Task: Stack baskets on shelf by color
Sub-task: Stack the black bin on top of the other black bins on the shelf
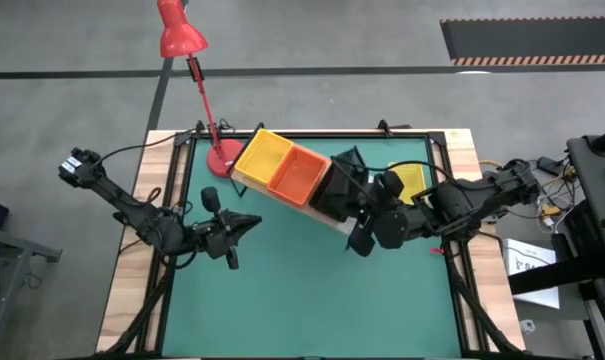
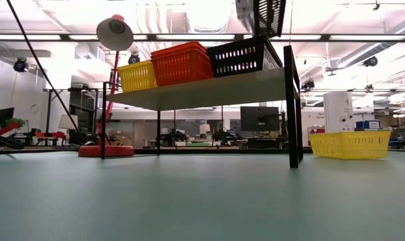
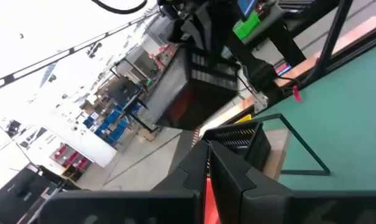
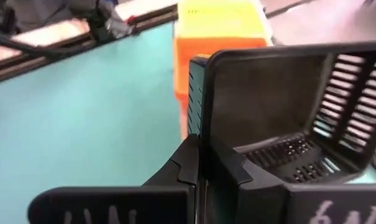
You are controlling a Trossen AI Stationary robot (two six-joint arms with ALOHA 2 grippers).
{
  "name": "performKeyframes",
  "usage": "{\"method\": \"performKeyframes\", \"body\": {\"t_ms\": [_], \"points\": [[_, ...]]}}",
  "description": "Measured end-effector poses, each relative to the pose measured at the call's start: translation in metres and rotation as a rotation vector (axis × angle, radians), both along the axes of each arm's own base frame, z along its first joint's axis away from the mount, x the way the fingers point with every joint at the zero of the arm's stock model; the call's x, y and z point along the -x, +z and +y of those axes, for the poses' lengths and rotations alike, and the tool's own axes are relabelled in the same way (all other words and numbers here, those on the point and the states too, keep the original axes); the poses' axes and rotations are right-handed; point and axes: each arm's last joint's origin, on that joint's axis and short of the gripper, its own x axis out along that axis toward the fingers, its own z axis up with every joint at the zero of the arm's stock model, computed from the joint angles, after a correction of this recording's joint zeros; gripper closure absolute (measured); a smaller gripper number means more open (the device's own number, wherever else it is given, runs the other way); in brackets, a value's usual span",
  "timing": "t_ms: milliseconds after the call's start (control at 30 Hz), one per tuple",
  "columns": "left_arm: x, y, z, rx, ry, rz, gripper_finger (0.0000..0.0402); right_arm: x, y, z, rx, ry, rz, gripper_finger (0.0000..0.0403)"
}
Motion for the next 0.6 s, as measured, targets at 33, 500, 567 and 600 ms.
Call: {"method": "performKeyframes", "body": {"t_ms": [33, 500, 567, 600], "points": [[0.0, 0.0, 0.0, 0.0, 0.002, 0.0, 0.04, 0.0, 0.0, 0.0, -0.014, 0.003, 0.008, 0.0391], [-0.001, -0.008, 0.001, -0.01, 0.009, 0.017, 0.04, -0.056, 0.015, -0.024, -0.077, -0.029, 0.265, 0.0391], [-0.001, -0.008, 0.001, -0.008, 0.009, 0.015, 0.04, -0.068, 0.015, -0.028, -0.151, 0.013, 0.268, 0.0391], [-0.001, -0.008, 0.001, -0.007, 0.009, 0.014, 0.04, -0.071, 0.013, -0.031, -0.165, 0.008, 0.267, 0.0391]]}}
